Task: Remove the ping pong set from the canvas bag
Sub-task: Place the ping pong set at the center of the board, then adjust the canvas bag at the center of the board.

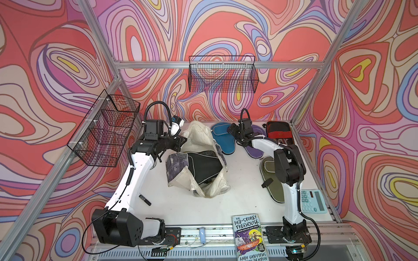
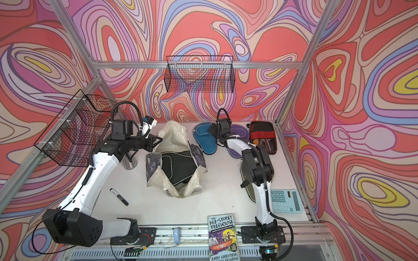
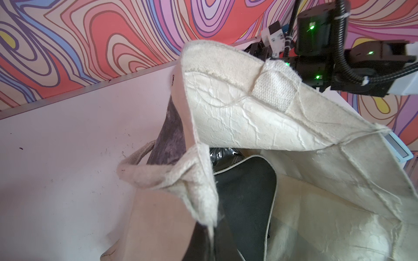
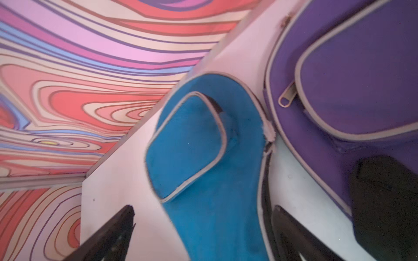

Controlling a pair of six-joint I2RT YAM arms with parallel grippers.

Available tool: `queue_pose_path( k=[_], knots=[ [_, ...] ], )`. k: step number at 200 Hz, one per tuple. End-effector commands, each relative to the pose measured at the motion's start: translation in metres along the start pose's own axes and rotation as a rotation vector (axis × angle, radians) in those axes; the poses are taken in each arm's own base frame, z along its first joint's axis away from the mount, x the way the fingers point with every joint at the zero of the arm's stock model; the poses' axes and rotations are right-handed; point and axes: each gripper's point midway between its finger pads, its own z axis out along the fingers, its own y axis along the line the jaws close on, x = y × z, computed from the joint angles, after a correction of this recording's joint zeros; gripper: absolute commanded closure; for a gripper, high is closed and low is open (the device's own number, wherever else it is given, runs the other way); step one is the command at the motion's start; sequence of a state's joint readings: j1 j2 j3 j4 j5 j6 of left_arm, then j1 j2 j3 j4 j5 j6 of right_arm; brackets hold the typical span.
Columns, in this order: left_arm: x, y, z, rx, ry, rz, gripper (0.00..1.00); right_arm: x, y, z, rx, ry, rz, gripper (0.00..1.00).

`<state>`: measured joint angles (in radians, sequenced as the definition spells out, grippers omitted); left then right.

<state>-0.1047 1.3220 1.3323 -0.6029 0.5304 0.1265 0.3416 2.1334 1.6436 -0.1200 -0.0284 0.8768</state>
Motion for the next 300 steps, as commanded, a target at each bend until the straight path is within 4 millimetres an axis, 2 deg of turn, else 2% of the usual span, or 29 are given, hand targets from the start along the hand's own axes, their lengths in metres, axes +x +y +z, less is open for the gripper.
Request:
queue_pose_path(
  k=[1, 18, 44, 69, 77, 82, 114, 144, 170, 191, 207, 229, 242, 254, 262, 300],
  knots=[
    [-0.014, -0.017, -0.012, 0.044, -0.065, 0.039, 1.0, -0.007, 0.029, -0.039, -0.075, 0.019, -0.12, 0.02],
    [-0.011, -0.017, -0.014, 0.027, -0.05, 0.027, 1.0, -0.007, 0.055, -0.065, -0.181, 0.043, -0.236, 0.02],
    [-0.004, -0.02, -0.019, 0.007, -0.04, 0.023, 1.0, 0.007, 0.095, -0.108, -0.339, 0.097, -0.456, 0.02],
    [0.002, -0.021, -0.023, -0.01, -0.043, 0.013, 1.0, 0.025, 0.118, -0.149, -0.367, 0.127, -0.661, 0.02],
    [0.004, -0.021, -0.024, -0.015, -0.042, 0.009, 1.0, 0.037, 0.121, -0.155, -0.372, 0.155, -0.713, 0.02],
    [0.005, -0.021, -0.024, -0.018, -0.042, 0.007, 1.0, 0.037, 0.13, -0.172, -0.393, 0.145, -0.742, 0.02],
    [0.013, -0.02, -0.028, -0.043, -0.038, -0.009, 1.0, 0.08, 0.154, -0.21, -0.433, 0.21, -0.925, 0.02],
    [0.016, -0.02, -0.03, -0.052, -0.042, -0.014, 1.0, 0.116, 0.168, -0.23, -0.416, 0.241, -1.05, 0.02],
    [0.018, -0.021, -0.033, -0.058, -0.04, -0.014, 1.0, 0.122, 0.168, -0.236, -0.39, 0.237, -1.052, 0.02],
    [0.018, -0.023, -0.035, -0.056, -0.044, -0.017, 1.0, 0.123, 0.16, -0.234, -0.323, 0.241, -1.035, 0.04],
    [0.017, -0.026, -0.037, -0.055, -0.052, -0.021, 1.0, 0.123, 0.143, -0.224, -0.215, 0.254, -1.019, 0.1],
    [0.015, -0.029, -0.042, -0.057, -0.059, -0.021, 1.0, 0.125, 0.12, -0.212, -0.109, 0.267, -0.987, 0.33],
    [0.014, -0.03, -0.046, -0.06, -0.061, -0.016, 1.0, 0.126, 0.116, -0.212, -0.096, 0.269, -0.969, 0.58],
    [0.014, -0.031, -0.05, -0.065, -0.059, -0.012, 1.0, 0.124, 0.117, -0.219, -0.106, 0.262, -0.955, 0.86],
    [0.014, -0.032, -0.052, -0.069, -0.056, -0.009, 1.0, 0.12, 0.121, -0.226, -0.116, 0.248, -0.947, 1.0],
    [0.013, -0.032, -0.058, -0.085, -0.039, 0.011, 1.0, 0.101, 0.138, -0.272, -0.161, 0.238, -0.933, 1.0]
  ],
)
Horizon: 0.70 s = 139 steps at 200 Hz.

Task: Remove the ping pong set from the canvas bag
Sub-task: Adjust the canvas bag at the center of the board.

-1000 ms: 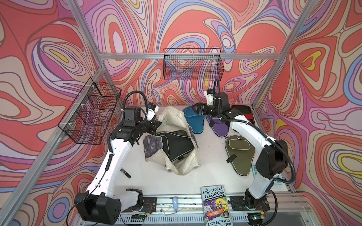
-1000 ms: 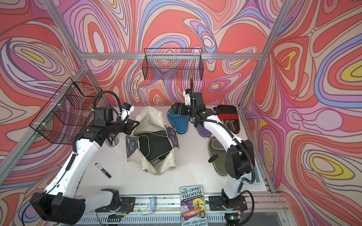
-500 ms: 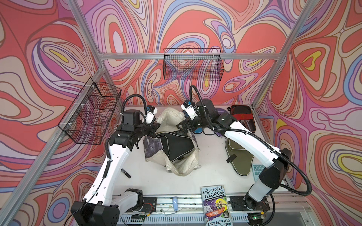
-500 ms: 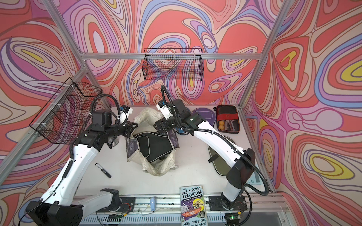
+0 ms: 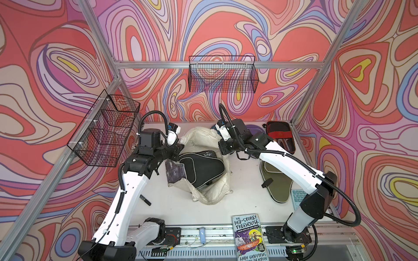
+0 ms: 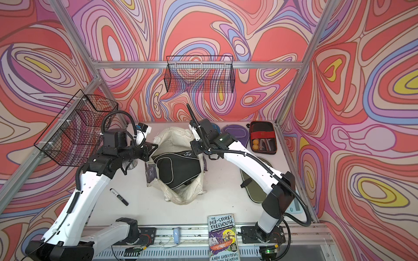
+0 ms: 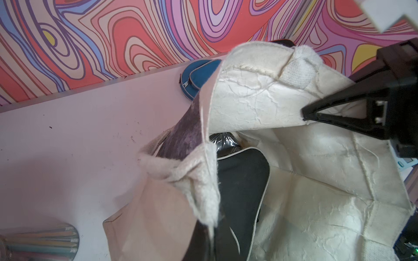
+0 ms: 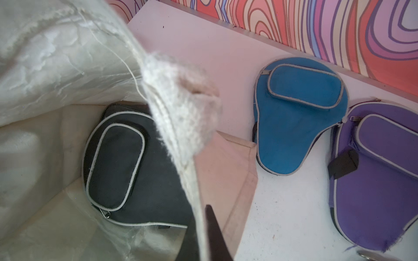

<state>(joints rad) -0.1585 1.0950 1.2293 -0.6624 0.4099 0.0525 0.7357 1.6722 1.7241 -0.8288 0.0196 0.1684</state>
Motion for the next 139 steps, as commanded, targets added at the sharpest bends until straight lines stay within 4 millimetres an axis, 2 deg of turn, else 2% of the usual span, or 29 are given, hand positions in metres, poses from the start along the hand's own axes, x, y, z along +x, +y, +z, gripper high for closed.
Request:
queue_pose_path(
  k=[1, 36, 51, 90, 109, 139],
  knots=[
    [-0.007, -0.005, -0.013, -0.003, -0.003, 0.028, 1.0, -0.016, 0.001, -0.056, 0.002, -0.045, 0.016, 1.0],
    [-0.014, -0.007, -0.011, 0.014, 0.012, 0.027, 1.0, -0.024, -0.014, -0.099, 0.09, -0.044, 0.032, 1.0],
    [-0.018, -0.009, -0.01, 0.026, 0.009, 0.024, 1.0, -0.022, -0.023, -0.107, 0.141, -0.043, 0.035, 1.0],
    [-0.027, -0.022, -0.001, 0.073, 0.008, 0.033, 1.0, -0.003, -0.056, -0.1, 0.24, -0.01, 0.072, 1.0],
    [-0.026, -0.033, 0.008, 0.09, 0.033, 0.059, 1.0, 0.004, -0.068, -0.1, 0.244, -0.007, 0.109, 1.0],
    [-0.023, -0.042, 0.017, 0.105, 0.048, 0.07, 1.0, 0.023, -0.1, -0.095, 0.302, 0.032, 0.16, 1.0]
  ],
)
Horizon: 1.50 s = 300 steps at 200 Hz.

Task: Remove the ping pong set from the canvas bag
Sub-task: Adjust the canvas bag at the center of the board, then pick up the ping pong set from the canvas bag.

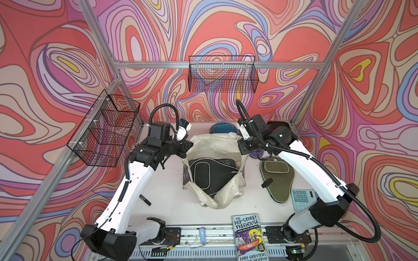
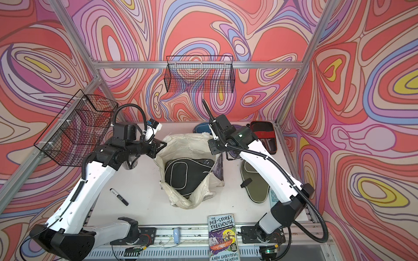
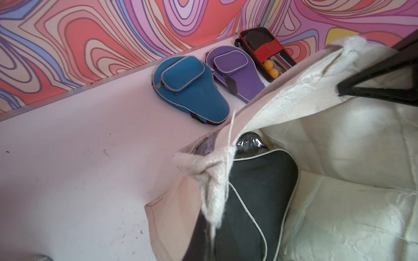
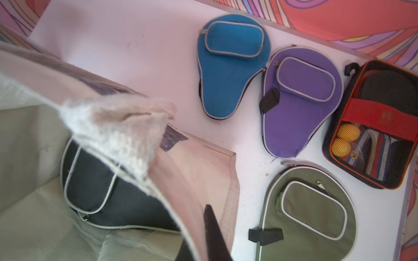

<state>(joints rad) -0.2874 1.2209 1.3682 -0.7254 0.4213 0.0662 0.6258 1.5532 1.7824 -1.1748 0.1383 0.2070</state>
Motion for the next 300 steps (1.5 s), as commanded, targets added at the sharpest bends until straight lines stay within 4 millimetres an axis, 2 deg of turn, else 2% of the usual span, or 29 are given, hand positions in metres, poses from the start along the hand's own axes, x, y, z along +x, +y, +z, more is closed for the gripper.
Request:
queue_pose_path(
  k=[1, 15, 31, 40, 50, 73, 86, 116, 140, 163, 194, 223, 252, 271, 280, 286, 300],
  knots=[
    [-0.008, -0.002, -0.004, -0.014, -0.019, 0.004, 1.0, -0.013, -0.033, -0.017, 0.075, -0.099, 0.068, 1.0],
    [-0.007, -0.004, -0.002, -0.004, -0.024, 0.0, 1.0, -0.01, -0.036, -0.011, 0.079, -0.088, 0.061, 1.0],
    [-0.006, -0.008, 0.001, 0.008, -0.023, 0.008, 1.0, -0.014, -0.032, -0.009, 0.059, -0.094, 0.033, 0.89],
    [-0.008, -0.009, 0.001, 0.004, -0.027, 0.018, 1.0, -0.019, -0.026, -0.01, 0.028, -0.105, 0.005, 0.79],
    [-0.012, -0.009, 0.0, -0.002, -0.038, 0.033, 1.0, -0.028, -0.021, -0.016, 0.002, -0.137, -0.018, 0.7],
    [-0.03, -0.009, -0.005, -0.016, -0.071, 0.061, 1.0, -0.051, -0.002, -0.038, -0.097, -0.212, -0.111, 0.34],
    [-0.04, -0.012, -0.007, -0.009, -0.091, 0.073, 1.0, -0.059, 0.019, -0.055, -0.164, -0.254, -0.197, 0.03],
    [-0.049, -0.015, -0.008, 0.005, -0.111, 0.084, 1.0, -0.049, 0.084, -0.082, -0.314, -0.297, -0.416, 0.02],
    [-0.048, -0.015, -0.004, 0.007, -0.102, 0.081, 1.0, -0.028, 0.126, -0.084, -0.475, -0.27, -0.503, 0.02],
    [-0.05, -0.018, -0.007, 0.012, -0.111, 0.089, 1.0, 0.0, 0.149, -0.06, -0.583, -0.189, -0.521, 0.02],
    [-0.058, -0.028, -0.018, 0.045, -0.154, 0.12, 1.0, 0.033, 0.151, -0.006, -0.574, -0.078, -0.511, 0.02],
    [-0.063, -0.04, -0.024, 0.105, -0.202, 0.138, 1.0, 0.041, 0.157, 0.049, -0.544, -0.058, -0.467, 0.02],
    [-0.059, -0.046, -0.022, 0.146, -0.221, 0.138, 1.0, 0.048, 0.159, 0.097, -0.497, -0.032, -0.449, 0.02],
    [-0.053, -0.047, -0.019, 0.154, -0.213, 0.139, 1.0, 0.053, 0.16, 0.12, -0.477, -0.001, -0.447, 0.02],
    [-0.05, -0.046, -0.017, 0.155, -0.207, 0.137, 1.0, 0.051, 0.158, 0.124, -0.471, -0.003, -0.441, 0.02],
    [-0.049, -0.046, -0.015, 0.157, -0.203, 0.134, 1.0, 0.057, 0.157, 0.137, -0.461, 0.025, -0.434, 0.02],
    [-0.046, -0.046, -0.012, 0.165, -0.201, 0.135, 1.0, 0.056, 0.15, 0.146, -0.441, 0.026, -0.414, 0.02]
  ],
)
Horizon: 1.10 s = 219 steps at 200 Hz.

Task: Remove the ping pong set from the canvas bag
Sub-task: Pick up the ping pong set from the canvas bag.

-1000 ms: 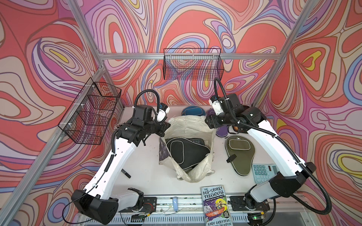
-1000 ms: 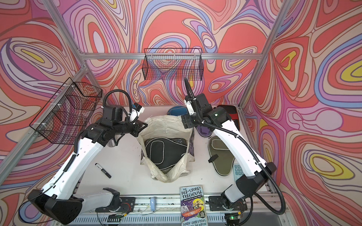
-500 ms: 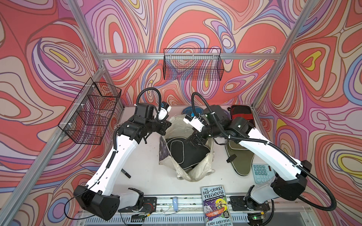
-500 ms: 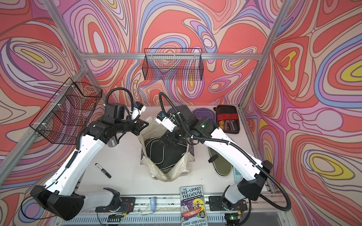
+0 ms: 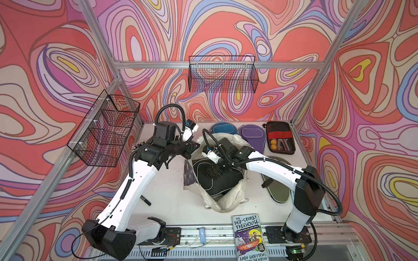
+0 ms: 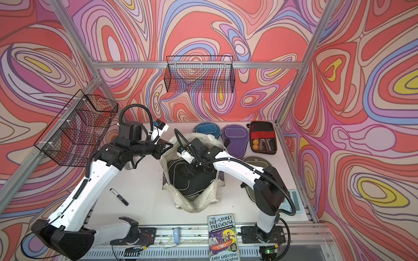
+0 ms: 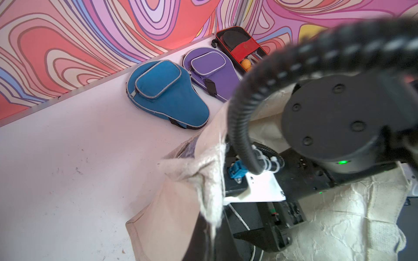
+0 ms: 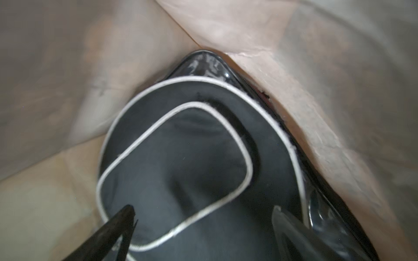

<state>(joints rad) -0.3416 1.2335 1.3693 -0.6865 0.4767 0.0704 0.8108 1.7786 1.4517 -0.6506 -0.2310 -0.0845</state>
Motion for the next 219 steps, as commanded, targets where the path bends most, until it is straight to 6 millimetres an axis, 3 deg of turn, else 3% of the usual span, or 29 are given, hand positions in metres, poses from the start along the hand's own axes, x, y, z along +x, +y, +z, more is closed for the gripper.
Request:
queue_pose_path(
  k=[1, 70, 151, 189, 206, 219],
  knots=[
    [-0.041, -0.02, -0.017, 0.066, -0.179, 0.097, 1.0, -0.007, -0.017, 0.009, 0.043, -0.039, 0.016, 0.02],
    [-0.034, -0.02, -0.005, 0.102, -0.164, 0.087, 1.0, 0.009, -0.048, 0.015, 0.089, -0.014, 0.07, 0.02],
    [-0.028, -0.021, 0.006, 0.136, -0.146, 0.083, 1.0, 0.042, -0.027, 0.054, -0.153, 0.076, 0.157, 0.04],
    [-0.028, -0.019, 0.008, 0.133, -0.144, 0.084, 1.0, 0.046, -0.023, 0.055, -0.18, 0.102, 0.169, 0.19],
    [-0.027, -0.019, 0.009, 0.129, -0.143, 0.082, 1.0, 0.044, -0.021, 0.049, -0.183, 0.1, 0.162, 0.34],
    [-0.026, -0.018, 0.009, 0.125, -0.144, 0.083, 1.0, 0.042, -0.021, 0.046, -0.177, 0.102, 0.158, 0.51]
  ],
)
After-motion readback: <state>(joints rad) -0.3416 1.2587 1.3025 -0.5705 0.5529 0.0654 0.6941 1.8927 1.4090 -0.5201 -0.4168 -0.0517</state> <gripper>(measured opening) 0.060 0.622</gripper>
